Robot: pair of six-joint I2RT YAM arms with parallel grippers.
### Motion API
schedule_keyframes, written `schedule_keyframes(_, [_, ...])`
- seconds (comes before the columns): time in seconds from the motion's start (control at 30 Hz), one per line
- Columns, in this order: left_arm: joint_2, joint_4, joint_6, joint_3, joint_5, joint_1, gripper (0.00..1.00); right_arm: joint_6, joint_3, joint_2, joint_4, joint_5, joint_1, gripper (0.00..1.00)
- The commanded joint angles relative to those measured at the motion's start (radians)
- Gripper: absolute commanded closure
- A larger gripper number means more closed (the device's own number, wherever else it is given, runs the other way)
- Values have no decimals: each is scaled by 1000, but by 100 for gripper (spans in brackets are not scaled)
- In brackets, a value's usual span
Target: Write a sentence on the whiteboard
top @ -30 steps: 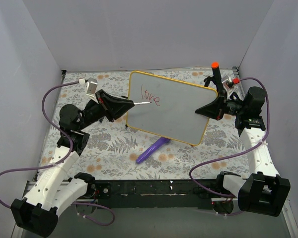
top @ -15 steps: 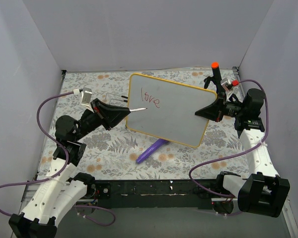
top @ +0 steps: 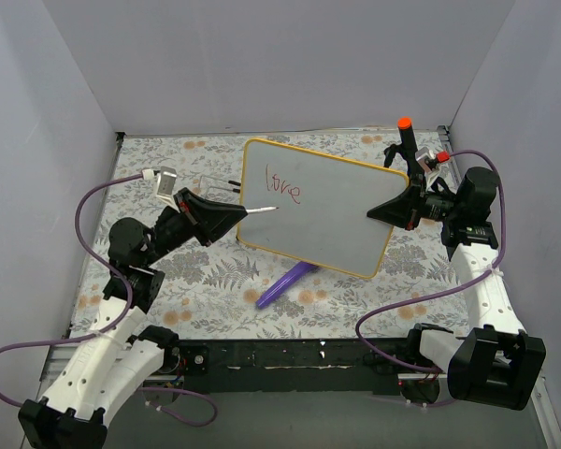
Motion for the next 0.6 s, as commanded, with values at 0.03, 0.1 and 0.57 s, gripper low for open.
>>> schedule_keyframes(0.03, [12, 25, -12, -9, 11, 5, 100, 12, 19, -37, 77, -45, -2, 99])
schedule_keyframes(0.1, [18, 27, -12, -8, 16, 6, 100, 12, 19, -36, 77, -43, -5, 99])
schedule_keyframes(0.57, [107, 37, 45, 46, -45, -101, 100, -14, 33, -31, 44, -26, -8, 99])
